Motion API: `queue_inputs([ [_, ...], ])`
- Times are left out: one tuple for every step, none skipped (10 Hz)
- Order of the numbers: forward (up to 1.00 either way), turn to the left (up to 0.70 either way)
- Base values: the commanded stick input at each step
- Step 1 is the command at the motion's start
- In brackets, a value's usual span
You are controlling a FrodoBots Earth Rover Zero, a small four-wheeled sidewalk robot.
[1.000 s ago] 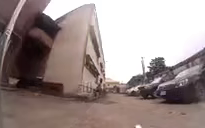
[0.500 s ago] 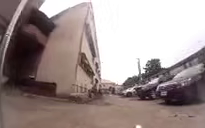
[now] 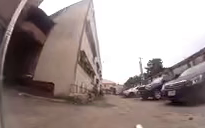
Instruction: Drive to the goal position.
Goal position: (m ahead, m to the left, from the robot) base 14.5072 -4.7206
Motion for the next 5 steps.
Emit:
queue_inputs([
  [0.84,0.03],
  [0.84,0.03],
  [0.84,-0.33],
  [0.84,-0.33],
  [0.84,-0.21],
])
